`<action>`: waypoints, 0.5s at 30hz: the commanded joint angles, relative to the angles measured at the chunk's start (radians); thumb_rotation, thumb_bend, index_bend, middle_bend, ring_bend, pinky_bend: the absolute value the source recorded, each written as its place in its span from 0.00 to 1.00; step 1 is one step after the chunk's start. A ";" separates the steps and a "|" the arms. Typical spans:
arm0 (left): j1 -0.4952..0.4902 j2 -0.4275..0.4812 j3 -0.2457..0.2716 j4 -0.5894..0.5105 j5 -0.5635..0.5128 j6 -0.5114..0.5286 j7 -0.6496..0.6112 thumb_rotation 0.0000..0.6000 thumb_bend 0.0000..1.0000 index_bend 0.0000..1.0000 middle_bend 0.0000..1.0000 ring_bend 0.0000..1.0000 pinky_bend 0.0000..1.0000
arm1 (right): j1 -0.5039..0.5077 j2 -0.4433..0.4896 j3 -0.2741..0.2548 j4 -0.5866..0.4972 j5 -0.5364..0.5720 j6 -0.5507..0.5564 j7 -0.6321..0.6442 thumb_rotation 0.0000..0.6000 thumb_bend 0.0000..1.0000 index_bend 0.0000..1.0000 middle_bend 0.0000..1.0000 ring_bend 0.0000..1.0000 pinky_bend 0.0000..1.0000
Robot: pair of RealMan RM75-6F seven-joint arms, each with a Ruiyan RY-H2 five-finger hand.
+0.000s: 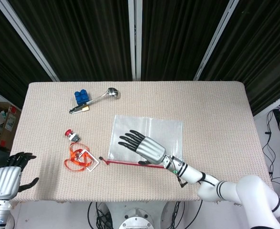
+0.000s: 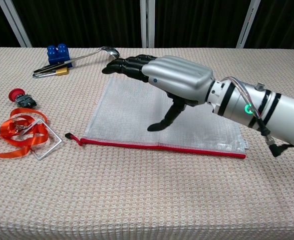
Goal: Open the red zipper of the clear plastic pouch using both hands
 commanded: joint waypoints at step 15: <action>0.006 0.002 0.006 0.001 0.007 0.012 0.000 1.00 0.16 0.28 0.21 0.14 0.18 | -0.096 0.046 0.052 -0.044 0.165 -0.228 -0.071 1.00 0.01 0.00 0.00 0.00 0.00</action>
